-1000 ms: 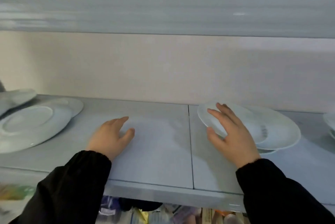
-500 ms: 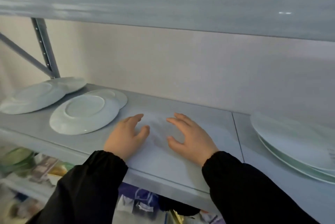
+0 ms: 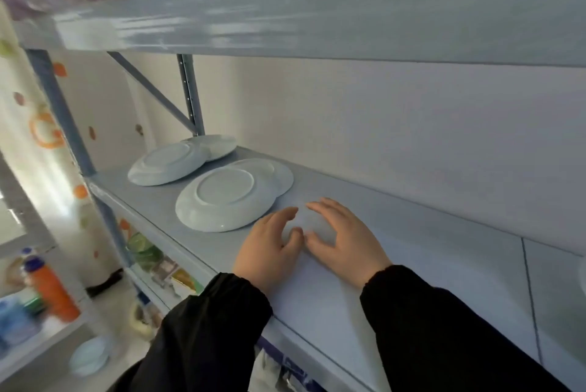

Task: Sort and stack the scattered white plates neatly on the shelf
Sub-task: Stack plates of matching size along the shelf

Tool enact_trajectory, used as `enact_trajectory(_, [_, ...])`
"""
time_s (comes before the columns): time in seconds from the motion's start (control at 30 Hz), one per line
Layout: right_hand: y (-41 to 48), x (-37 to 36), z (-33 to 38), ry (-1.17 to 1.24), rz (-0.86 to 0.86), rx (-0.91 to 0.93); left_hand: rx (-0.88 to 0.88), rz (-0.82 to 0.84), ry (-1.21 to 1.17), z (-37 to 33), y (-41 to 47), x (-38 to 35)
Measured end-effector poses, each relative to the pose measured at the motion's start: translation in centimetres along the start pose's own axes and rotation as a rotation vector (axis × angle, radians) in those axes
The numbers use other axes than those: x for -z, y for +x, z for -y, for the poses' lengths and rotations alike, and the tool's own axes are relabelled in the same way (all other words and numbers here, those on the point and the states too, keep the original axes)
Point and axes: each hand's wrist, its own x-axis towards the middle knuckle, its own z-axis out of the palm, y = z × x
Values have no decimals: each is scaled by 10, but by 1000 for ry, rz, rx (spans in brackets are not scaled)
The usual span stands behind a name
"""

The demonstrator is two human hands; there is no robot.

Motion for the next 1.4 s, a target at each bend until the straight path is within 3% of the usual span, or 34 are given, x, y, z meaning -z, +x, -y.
enact_trajectory(0.3, [-4,2,-4,-17,0,-3,-97,-101,79,7,1,12])
enact_trajectory(0.6, [3,-3,9,-148,-8,-98,-167,-156,162,97,67,107])
enact_trajectory(0.87, [65,-65,57,-267,90,-124,-90,-81,101,195,108,150])
enact_trajectory(1.03, [92,-80,58,-430,106,-123,0,92,-57,220,129,148])
enact_trajectory(1.4, [103,-98,53,-531,38,75,-161,166,-91,229,129,145])
